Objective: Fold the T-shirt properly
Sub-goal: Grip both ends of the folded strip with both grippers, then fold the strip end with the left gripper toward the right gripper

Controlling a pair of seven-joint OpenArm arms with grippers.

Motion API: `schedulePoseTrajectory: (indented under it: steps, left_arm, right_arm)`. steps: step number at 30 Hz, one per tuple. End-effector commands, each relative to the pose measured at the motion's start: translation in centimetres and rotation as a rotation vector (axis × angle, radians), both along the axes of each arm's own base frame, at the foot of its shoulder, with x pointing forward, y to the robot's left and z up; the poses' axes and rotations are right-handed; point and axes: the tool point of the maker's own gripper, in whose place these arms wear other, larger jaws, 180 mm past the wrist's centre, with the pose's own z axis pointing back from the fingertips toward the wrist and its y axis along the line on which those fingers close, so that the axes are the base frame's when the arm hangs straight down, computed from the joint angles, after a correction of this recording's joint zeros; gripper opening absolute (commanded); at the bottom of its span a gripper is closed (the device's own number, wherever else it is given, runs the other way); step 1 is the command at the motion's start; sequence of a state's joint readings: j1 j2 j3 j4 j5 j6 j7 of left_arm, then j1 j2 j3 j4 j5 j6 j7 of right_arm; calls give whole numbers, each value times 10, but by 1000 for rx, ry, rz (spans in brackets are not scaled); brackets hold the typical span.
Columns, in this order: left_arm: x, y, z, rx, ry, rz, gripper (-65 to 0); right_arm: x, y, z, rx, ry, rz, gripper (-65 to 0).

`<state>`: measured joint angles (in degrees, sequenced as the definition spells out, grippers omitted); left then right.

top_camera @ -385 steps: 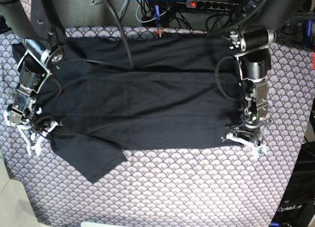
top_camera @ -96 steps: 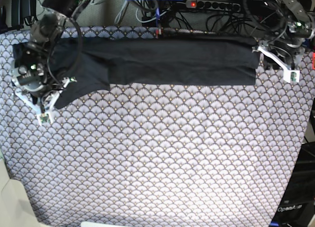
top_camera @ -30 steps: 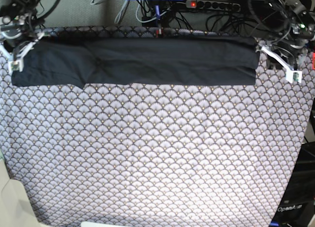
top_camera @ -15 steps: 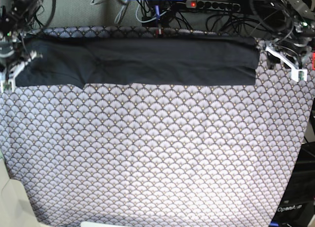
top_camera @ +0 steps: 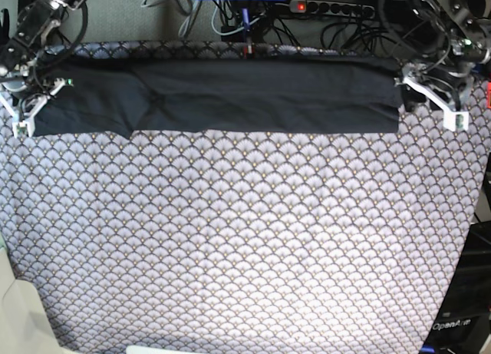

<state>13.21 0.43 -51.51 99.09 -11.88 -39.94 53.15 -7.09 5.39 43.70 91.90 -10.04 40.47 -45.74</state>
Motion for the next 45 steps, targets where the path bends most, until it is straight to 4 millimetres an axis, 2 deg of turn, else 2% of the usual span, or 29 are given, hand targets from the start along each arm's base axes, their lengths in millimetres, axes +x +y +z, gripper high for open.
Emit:
schedulePoseTrajectory:
  steps: [1, 9, 14, 22, 24, 27, 31, 34, 36, 40, 41, 45]
  left_arm:
    - [2, -2, 4, -8, -25, 2, -302]
    - [-2, -34, -17, -68, 25, -69, -302]
    - [-3, -39, -28, -99, 45, -68, -302]
    - [-7, -50, -60, -192, 106, -49, -302]
    - [-10, -52, -62, -199, 119, -50, -302]
    - [-13, -65, -65, -202, 137, -97, -302]
    - [-18, -83, -58, -231, 117, -143, -303]
    - [-21, -88, -54, -243, 104, -154, -310]
    - [-21, -88, -54, -243, 105, -154, -364]
    - [-25, -88, -56, -245, 116, -153, -628]
    - [-26, -88, -56, -244, 117, -154, -650]
    - [-30, -88, -56, -236, 163, -166, -650]
  right_arm:
    - [11, -6, 12, -22, -58, 5, -650]
    - [9, 3, 5, 5, -67, 6, -650]
    - [11, 7, 3, 8, -63, 19, -650]
    - [10, 12, 0, 13, -52, 34, -650]
    - [9, 12, 0, 13, -51, 34, -650]
    - [9, 12, 0, 13, -51, 34, -650]
    - [9, 12, 0, 13, -51, 34, -650]
    - [9, 12, 0, 13, -51, 34, -650]
    - [9, 12, 0, 13, -51, 34, -650]
    - [8, 12, 0, 13, -49, 34, -650]
    - [8, 12, 0, 13, -49, 34, -650]
    - [8, 14, -1, 19, -49, 33, -650]
